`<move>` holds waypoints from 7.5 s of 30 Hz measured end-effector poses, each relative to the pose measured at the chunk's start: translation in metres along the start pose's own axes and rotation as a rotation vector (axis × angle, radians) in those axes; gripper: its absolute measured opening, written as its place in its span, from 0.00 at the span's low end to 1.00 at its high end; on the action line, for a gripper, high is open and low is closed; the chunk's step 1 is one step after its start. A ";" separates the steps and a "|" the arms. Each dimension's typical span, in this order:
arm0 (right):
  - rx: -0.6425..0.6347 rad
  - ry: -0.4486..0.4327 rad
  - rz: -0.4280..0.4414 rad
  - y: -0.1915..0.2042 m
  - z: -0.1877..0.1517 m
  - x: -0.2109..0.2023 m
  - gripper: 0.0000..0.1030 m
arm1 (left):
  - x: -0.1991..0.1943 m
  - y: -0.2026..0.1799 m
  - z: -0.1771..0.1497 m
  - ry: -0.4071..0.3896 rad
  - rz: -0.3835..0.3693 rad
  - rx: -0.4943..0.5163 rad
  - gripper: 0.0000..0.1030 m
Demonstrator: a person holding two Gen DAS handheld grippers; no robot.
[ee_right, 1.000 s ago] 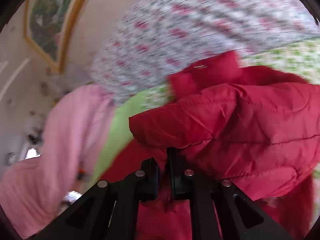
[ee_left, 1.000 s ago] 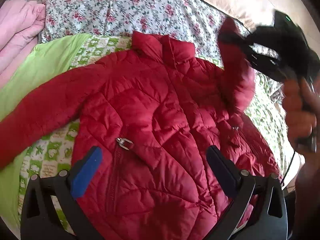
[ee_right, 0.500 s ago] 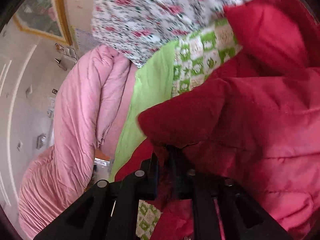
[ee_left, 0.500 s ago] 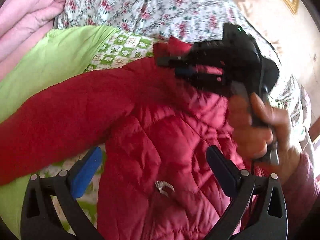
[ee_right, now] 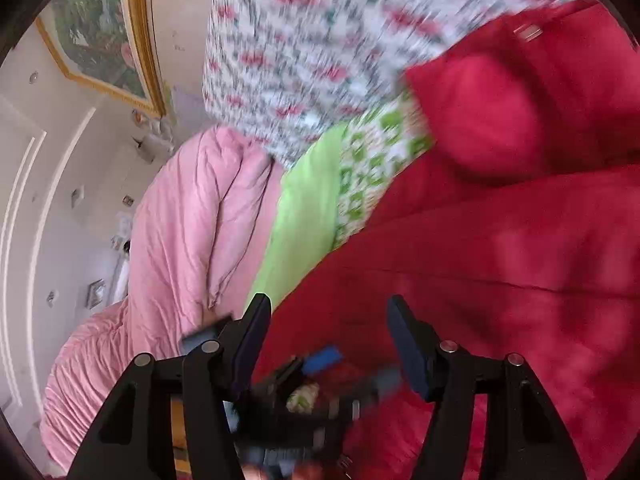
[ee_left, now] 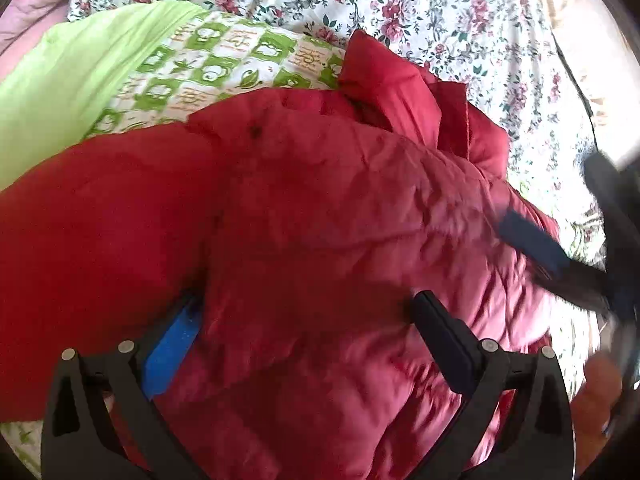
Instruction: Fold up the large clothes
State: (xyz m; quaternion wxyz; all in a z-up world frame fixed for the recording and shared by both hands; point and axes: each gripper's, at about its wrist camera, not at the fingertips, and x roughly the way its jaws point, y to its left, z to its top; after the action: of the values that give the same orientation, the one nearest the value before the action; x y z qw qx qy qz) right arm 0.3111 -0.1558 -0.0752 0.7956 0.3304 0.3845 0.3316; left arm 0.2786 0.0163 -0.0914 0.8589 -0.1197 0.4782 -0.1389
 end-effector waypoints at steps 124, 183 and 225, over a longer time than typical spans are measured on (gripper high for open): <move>-0.254 -0.078 -0.689 0.011 -0.105 -0.081 0.63 | -0.137 0.216 -0.148 -0.168 0.154 -0.699 0.38; -0.026 -0.193 -0.565 -0.053 -0.069 -0.151 0.62 | -0.036 -0.094 -0.033 -0.323 0.039 0.324 0.05; 0.305 -0.309 -0.083 -0.127 -0.040 -0.156 0.82 | 0.019 -0.139 -0.072 -0.114 -0.070 0.550 0.27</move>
State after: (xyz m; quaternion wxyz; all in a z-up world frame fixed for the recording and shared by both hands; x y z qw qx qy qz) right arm 0.2373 -0.3381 -0.1323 0.7990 0.4775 0.3170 0.1820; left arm 0.2089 -0.1257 -0.0964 0.8793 0.0940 0.3690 -0.2859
